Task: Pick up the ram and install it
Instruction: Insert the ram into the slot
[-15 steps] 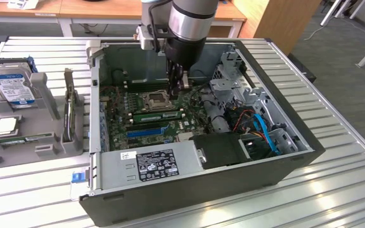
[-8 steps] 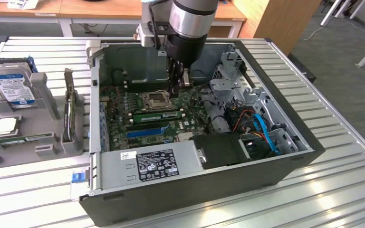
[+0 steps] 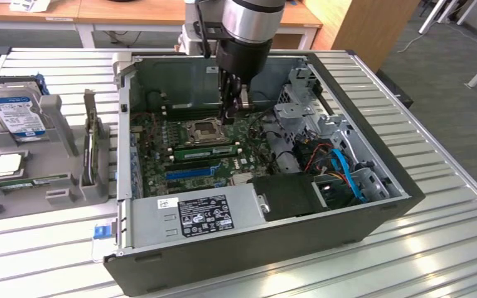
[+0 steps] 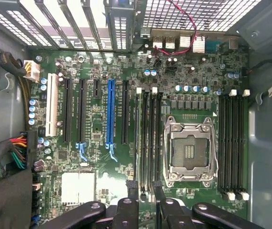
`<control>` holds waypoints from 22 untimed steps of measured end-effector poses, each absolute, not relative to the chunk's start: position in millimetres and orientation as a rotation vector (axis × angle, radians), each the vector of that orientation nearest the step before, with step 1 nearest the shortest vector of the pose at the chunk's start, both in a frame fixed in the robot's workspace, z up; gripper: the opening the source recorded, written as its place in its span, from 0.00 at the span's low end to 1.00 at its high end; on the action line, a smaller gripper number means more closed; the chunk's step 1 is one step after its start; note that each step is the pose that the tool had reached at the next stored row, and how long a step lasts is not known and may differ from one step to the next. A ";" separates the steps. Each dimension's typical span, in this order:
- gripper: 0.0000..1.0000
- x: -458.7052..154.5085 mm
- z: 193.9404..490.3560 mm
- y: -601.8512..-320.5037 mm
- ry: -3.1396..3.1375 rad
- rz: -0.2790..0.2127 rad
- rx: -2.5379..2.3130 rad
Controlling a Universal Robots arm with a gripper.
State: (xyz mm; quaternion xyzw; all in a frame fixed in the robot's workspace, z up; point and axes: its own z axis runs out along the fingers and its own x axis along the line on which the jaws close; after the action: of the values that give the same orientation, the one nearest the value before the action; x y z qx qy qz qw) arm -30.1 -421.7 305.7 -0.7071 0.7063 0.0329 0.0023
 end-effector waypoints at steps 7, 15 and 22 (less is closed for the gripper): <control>0.25 -29.6 314.6 -421.7 2.215 0.104 -2.218; 0.25 -29.0 327.1 -421.7 2.215 0.105 -2.217; 0.25 -28.7 335.9 -421.7 2.215 0.105 -2.217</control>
State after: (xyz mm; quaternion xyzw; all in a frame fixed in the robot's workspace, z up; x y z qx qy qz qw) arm -28.7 -421.7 335.9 -0.7071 0.7063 0.0335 0.0029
